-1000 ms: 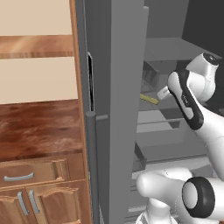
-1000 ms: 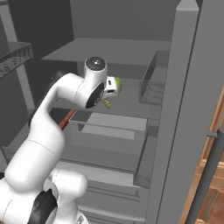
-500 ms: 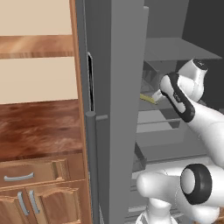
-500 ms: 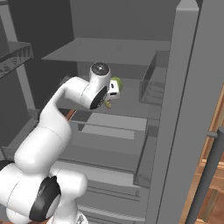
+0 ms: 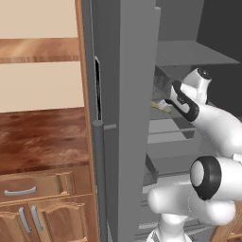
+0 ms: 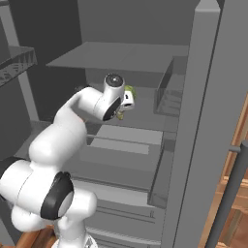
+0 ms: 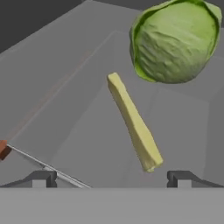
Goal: Pick the egg and butter from the fridge and place them by the bowl for mixing.
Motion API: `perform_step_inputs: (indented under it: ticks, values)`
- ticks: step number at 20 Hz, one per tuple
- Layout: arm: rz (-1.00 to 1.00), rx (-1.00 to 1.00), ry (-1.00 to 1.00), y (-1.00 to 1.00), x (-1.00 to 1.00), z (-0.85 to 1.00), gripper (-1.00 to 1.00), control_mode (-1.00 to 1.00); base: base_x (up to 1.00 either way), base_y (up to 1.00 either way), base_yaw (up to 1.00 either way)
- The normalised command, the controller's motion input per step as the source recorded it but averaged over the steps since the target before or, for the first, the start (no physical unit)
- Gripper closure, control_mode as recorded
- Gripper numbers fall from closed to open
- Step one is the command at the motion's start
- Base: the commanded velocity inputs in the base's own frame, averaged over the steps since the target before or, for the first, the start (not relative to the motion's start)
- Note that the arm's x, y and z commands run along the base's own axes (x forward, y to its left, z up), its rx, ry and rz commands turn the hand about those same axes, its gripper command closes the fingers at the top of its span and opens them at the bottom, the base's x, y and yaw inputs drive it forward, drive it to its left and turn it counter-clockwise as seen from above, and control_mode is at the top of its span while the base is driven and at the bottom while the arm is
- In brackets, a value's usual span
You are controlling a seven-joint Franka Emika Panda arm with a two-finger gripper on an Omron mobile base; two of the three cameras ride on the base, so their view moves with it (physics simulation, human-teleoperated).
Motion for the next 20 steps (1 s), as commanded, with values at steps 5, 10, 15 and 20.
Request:
perform_step_inputs:
  ticks: [5,10,15,20]
  values:
    - [-0.01,0.0,0.01,-0.06,0.57,-0.23,-1.0,-1.0,0.0,0.0,0.0]
    - [-0.01,0.0,0.06,-0.13,0.47,-0.23,-1.0,-1.0,0.0,0.0,0.0]
    - [0.0,-0.02,0.07,-0.04,0.46,-0.24,-1.0,-1.0,0.0,0.0,0.0]
    - [0.0,0.0,0.03,-0.05,0.44,-0.21,-1.0,-1.0,0.0,0.0,0.0]
